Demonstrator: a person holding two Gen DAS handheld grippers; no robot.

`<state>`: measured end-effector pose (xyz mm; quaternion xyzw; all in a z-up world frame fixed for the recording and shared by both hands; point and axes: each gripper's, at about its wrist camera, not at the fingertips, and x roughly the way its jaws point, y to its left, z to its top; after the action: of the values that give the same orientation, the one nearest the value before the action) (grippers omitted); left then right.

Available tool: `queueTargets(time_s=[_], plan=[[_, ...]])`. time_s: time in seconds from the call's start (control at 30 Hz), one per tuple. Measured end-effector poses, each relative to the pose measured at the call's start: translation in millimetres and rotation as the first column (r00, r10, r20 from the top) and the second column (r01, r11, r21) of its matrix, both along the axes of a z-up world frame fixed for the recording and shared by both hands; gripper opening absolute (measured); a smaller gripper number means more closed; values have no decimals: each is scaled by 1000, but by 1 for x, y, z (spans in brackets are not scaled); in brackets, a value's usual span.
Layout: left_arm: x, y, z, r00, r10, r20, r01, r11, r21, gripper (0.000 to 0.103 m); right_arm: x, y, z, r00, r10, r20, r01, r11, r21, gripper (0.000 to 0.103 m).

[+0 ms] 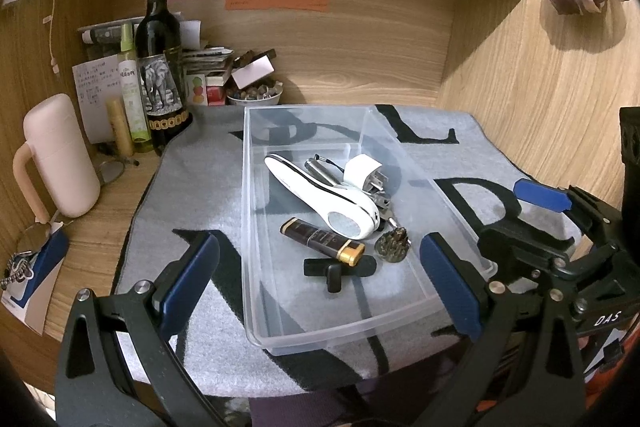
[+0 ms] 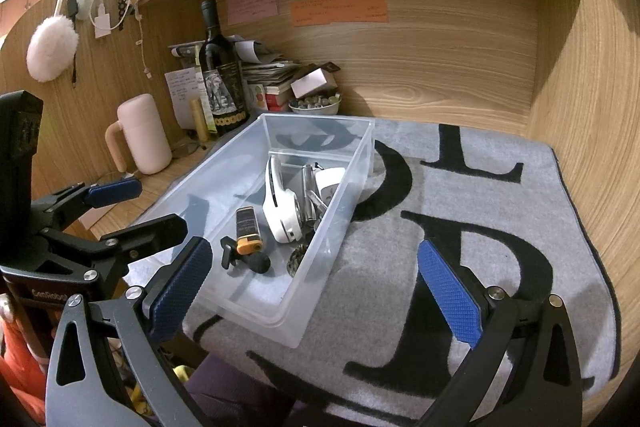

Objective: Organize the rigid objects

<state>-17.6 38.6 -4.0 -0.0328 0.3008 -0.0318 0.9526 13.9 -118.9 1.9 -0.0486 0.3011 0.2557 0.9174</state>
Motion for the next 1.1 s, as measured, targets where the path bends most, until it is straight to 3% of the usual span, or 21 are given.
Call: queueTargets(time_s=[1.1], plan=[[3,4,-1,1000,-18,5,18,999,-44,102,0,5,2,1000,-7,0,7,1000,2,103]])
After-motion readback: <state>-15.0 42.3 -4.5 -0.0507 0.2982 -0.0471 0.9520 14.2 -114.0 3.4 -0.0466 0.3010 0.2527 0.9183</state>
